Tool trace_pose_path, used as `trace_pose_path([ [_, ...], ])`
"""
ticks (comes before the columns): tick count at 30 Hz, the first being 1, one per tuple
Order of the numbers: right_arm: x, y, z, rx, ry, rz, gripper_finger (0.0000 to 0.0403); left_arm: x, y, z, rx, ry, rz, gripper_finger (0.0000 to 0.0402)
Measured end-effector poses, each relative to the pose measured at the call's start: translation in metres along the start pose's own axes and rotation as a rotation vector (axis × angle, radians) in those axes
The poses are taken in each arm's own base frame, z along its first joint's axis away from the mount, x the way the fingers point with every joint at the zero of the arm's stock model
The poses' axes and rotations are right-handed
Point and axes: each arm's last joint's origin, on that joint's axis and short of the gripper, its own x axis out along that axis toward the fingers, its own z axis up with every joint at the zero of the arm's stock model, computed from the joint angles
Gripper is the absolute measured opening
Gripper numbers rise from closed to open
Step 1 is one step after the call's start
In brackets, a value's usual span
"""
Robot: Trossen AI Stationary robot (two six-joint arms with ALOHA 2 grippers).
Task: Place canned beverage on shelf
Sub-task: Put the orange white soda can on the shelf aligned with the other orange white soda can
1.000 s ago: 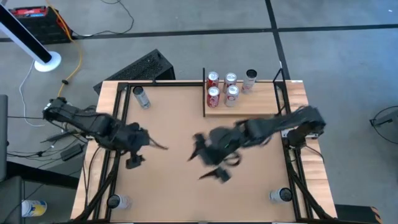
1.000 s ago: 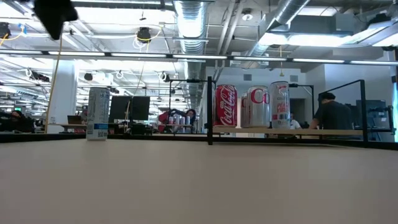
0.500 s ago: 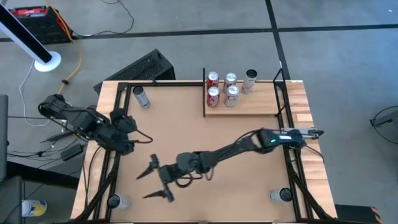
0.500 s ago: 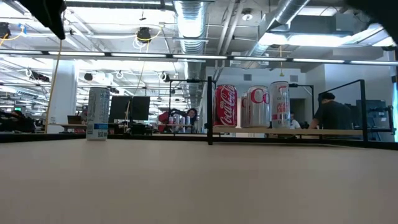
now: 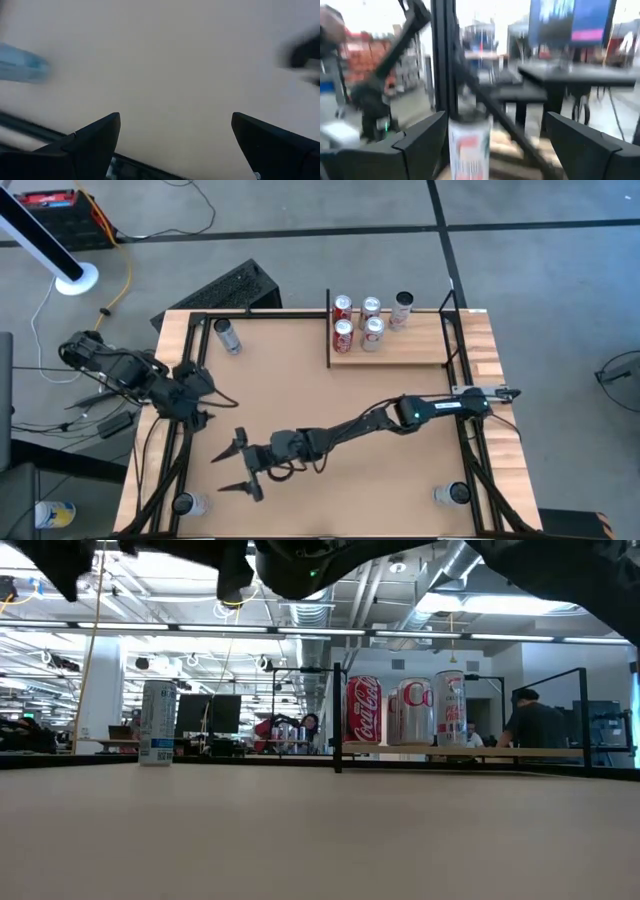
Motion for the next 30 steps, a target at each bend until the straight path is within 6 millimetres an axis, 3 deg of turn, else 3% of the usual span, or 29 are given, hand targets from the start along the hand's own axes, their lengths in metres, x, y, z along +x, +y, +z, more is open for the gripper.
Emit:
trace_pose_path([
  [3, -0.002, 0.002, -0.006, -0.035, 0.193, 0.005, 0.0363, -0.002, -0.010, 0.007, -0.023, 0.008, -0.157, 0.0367],
  [6, -0.013, 0.003, 0.011, -0.088, 0.453, -0.008, 0.0363, -0.009, -0.022, 0.019, -0.032, 0.016, -0.265, 0.0366],
  [8, -0.025, 0.001, 0.038, -0.124, 0.598, -0.058, 0.0363, -0.012, -0.028, 0.023, -0.038, 0.088, -0.276, 0.0365],
  [12, -0.061, 0.000, 0.117, -0.201, 0.758, -0.175, 0.0363, -0.020, -0.044, 0.028, -0.036, 0.199, -0.266, 0.0361],
  [14, -0.080, -0.003, 0.137, -0.220, 0.868, -0.231, 0.0363, -0.021, -0.060, 0.026, -0.020, 0.253, -0.302, 0.0361],
  [19, -0.114, -0.019, 0.133, -0.191, 1.173, -0.334, 0.0363, -0.019, -0.101, -0.001, 0.004, 0.379, -0.336, 0.0361],
  [22, -0.134, -0.030, 0.154, -0.167, 1.235, -0.384, 0.0363, -0.018, -0.123, -0.020, -0.009, 0.406, -0.317, 0.0361],
  [24, -0.146, -0.037, 0.163, -0.146, 1.274, -0.408, 0.0363, -0.018, -0.133, -0.031, -0.006, 0.391, -0.304, 0.0361],
  [30, -0.172, -0.064, 0.155, -0.059, 1.432, -0.491, 0.0363, -0.010, -0.155, -0.054, 0.037, 0.320, -0.236, 0.0361],
])
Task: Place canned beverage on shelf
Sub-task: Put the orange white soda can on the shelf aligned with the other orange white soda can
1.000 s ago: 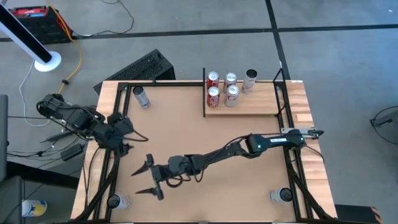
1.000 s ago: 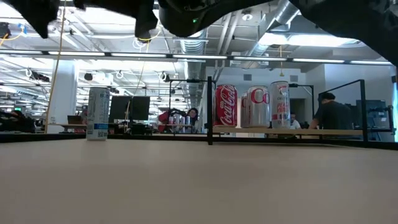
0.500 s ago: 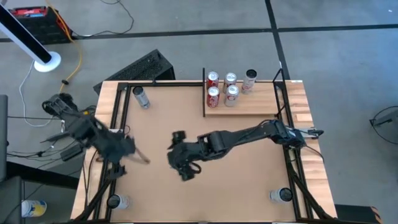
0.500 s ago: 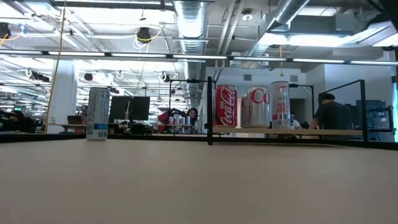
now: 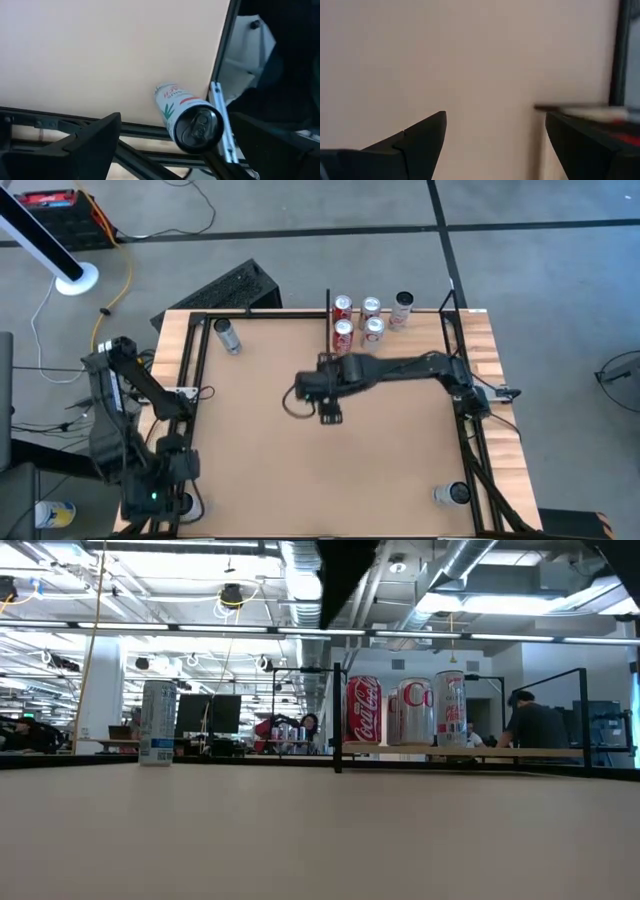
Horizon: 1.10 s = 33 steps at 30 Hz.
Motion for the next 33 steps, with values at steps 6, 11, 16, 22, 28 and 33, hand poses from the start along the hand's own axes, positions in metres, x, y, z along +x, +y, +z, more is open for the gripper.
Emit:
trace_pose_path([
  [6, -0.007, -0.019, -0.024, 0.091, 0.065, -0.014, 0.0363, 0.021, -0.017, -0.010, 0.085, 0.018, 0.032, 0.0361],
  [11, -0.010, -0.021, -0.043, 0.140, 0.047, -0.016, 0.0363, 0.036, -0.026, -0.016, 0.120, 0.056, 0.054, 0.0361],
  [16, -0.009, -0.016, -0.062, 0.180, 0.001, -0.012, 0.0363, 0.046, -0.031, -0.019, 0.113, 0.083, 0.073, 0.0361],
  [22, -0.017, -0.017, -0.086, 0.235, -0.047, -0.008, 0.0363, 0.056, -0.040, -0.019, 0.132, 0.082, 0.044, 0.0361],
  [28, -0.024, -0.019, -0.103, 0.291, -0.092, -0.011, 0.0363, 0.071, -0.044, -0.021, 0.139, 0.113, 0.084, 0.0361],
  [33, -0.029, -0.020, -0.108, 0.321, -0.118, -0.008, 0.0363, 0.076, -0.044, -0.023, 0.134, 0.146, 0.112, 0.0361],
])
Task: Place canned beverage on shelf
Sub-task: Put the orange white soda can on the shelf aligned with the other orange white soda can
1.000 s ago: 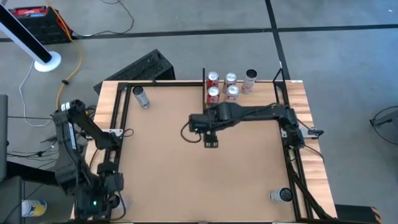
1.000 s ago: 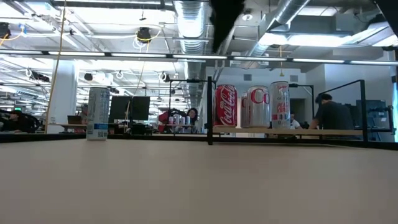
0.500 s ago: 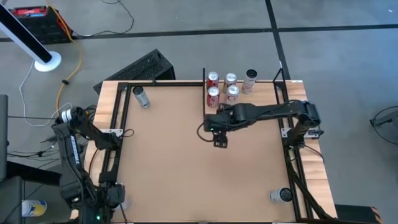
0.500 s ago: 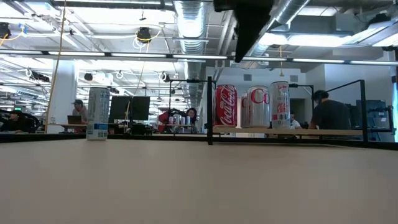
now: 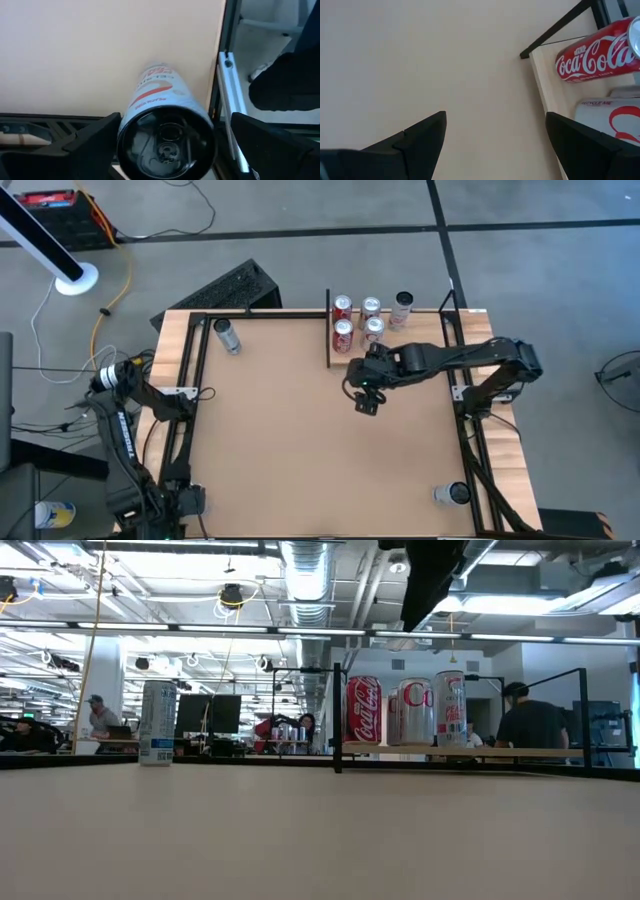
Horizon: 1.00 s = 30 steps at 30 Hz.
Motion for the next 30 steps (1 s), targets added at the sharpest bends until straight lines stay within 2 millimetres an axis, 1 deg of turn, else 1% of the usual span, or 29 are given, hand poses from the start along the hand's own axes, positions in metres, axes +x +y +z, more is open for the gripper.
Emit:
trace_pose_path([
  [4, -0.001, 0.002, 0.000, -0.005, -0.002, 0.003, 0.0363, 0.001, 0.001, -0.001, -0.001, 0.021, 0.012, 0.0360],
  [7, -0.001, 0.002, -0.001, -0.008, 0.004, 0.002, 0.0363, 0.001, 0.004, -0.001, -0.002, 0.026, 0.041, 0.0345],
  [10, -0.001, 0.002, -0.001, -0.009, 0.007, 0.001, 0.0363, 0.001, 0.007, 0.001, -0.012, 0.030, 0.062, 0.0313],
  [15, -0.001, 0.002, -0.002, -0.035, 0.013, -0.001, 0.0363, 0.000, 0.011, 0.011, -0.001, 0.032, 0.068, 0.0237],
  [17, -0.001, 0.002, -0.003, -0.074, 0.018, -0.002, 0.0363, 0.000, 0.015, 0.019, -0.005, 0.044, 0.070, 0.0235],
  [20, -0.001, 0.002, -0.001, -0.145, 0.008, 0.000, 0.0363, -0.005, 0.026, 0.040, -0.023, 0.036, 0.080, 0.0235],
  [24, -0.007, -0.007, -0.001, -0.216, -0.020, -0.004, 0.0363, -0.027, 0.049, 0.077, -0.034, 0.008, 0.079, 0.0235],
  [27, -0.022, -0.021, -0.005, -0.246, -0.031, -0.017, 0.0357, -0.046, 0.070, 0.108, -0.003, -0.016, 0.069, 0.0235],
  [30, -0.042, -0.040, -0.013, -0.238, -0.076, -0.025, 0.0348, -0.066, 0.099, 0.143, 0.045, -0.102, 0.064, 0.0235],
])
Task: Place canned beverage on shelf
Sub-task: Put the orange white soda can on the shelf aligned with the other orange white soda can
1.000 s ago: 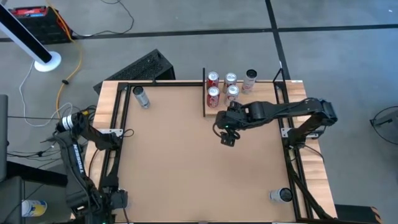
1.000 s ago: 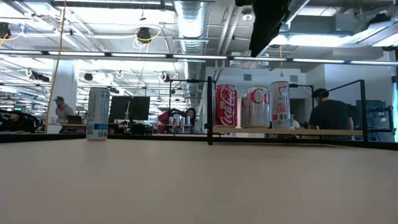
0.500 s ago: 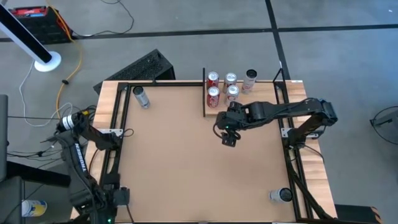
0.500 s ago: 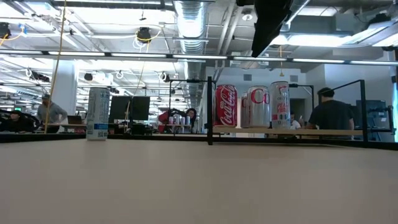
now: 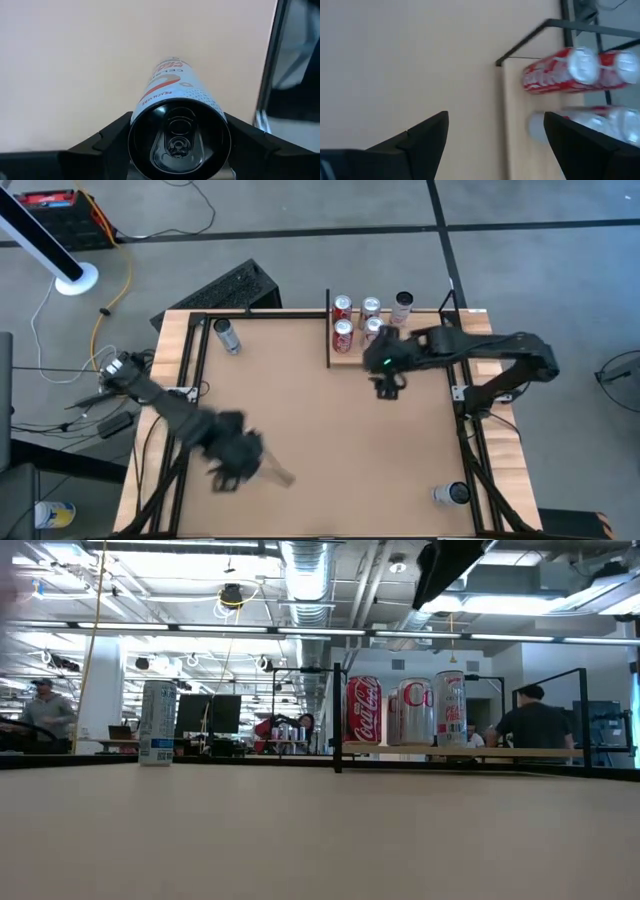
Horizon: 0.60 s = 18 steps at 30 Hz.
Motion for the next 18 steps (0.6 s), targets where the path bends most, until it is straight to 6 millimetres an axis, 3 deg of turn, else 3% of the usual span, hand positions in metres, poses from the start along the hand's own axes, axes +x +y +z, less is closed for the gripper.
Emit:
trace_pose_path([
  [5, -0.024, -0.023, -0.038, 0.035, -0.097, 0.010, 0.0336, -0.012, 0.065, 0.050, 0.057, -0.142, -0.005, 0.0235],
  [10, -0.034, -0.032, -0.084, 0.107, -0.229, 0.017, 0.0333, -0.020, 0.123, 0.079, 0.154, -0.306, 0.013, 0.0235],
  [15, -0.042, -0.029, -0.115, 0.167, -0.351, 0.049, 0.0333, -0.023, 0.159, 0.096, 0.227, -0.414, 0.057, 0.0235],
  [18, -0.047, -0.026, -0.126, 0.214, -0.413, 0.062, 0.0333, -0.011, 0.171, 0.104, 0.241, -0.385, 0.074, 0.0235],
])
